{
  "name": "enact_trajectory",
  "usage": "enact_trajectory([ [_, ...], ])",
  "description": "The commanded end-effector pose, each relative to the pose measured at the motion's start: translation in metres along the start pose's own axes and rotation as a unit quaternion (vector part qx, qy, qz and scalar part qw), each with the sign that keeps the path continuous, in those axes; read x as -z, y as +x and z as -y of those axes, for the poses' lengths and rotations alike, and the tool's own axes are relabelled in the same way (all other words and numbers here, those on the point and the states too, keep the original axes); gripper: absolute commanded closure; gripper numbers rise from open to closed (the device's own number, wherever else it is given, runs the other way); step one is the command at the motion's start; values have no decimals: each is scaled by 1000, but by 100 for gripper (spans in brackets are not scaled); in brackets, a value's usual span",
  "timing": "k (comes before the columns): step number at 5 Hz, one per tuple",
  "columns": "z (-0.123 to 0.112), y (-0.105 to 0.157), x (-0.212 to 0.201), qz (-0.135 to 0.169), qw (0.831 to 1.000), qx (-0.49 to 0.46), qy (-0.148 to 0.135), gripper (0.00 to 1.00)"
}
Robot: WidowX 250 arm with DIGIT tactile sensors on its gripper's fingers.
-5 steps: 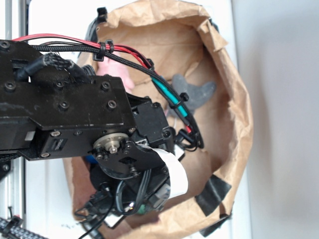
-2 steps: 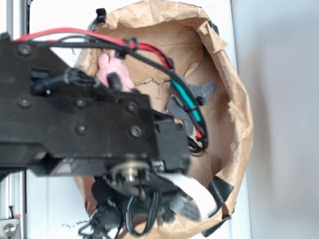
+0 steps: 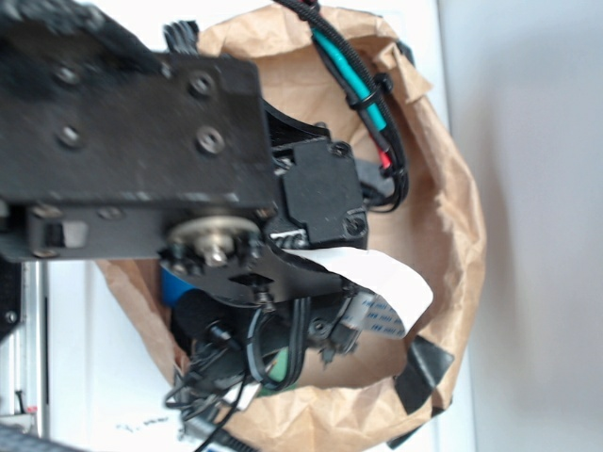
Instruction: Grab the green ball.
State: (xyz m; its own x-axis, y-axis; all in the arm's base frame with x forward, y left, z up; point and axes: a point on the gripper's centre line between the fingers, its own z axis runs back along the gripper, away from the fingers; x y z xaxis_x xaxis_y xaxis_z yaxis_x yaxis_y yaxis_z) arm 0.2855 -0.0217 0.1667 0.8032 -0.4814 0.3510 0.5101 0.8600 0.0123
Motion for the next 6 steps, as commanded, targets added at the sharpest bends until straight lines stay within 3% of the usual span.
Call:
enact_trajectory([
  [1, -30, 15, 52, -44, 997, -17, 69, 0],
  [2, -18, 13, 98, -65, 995, 30, 65, 0],
  [3, 8, 16, 116, -68, 995, 67, 36, 0],
  [4, 33, 14, 117, -56, 993, 99, 4, 0],
  [5, 44, 9, 85, -18, 994, 107, 9, 0],
  [6, 29, 9, 70, 5, 997, 77, 15, 0],
])
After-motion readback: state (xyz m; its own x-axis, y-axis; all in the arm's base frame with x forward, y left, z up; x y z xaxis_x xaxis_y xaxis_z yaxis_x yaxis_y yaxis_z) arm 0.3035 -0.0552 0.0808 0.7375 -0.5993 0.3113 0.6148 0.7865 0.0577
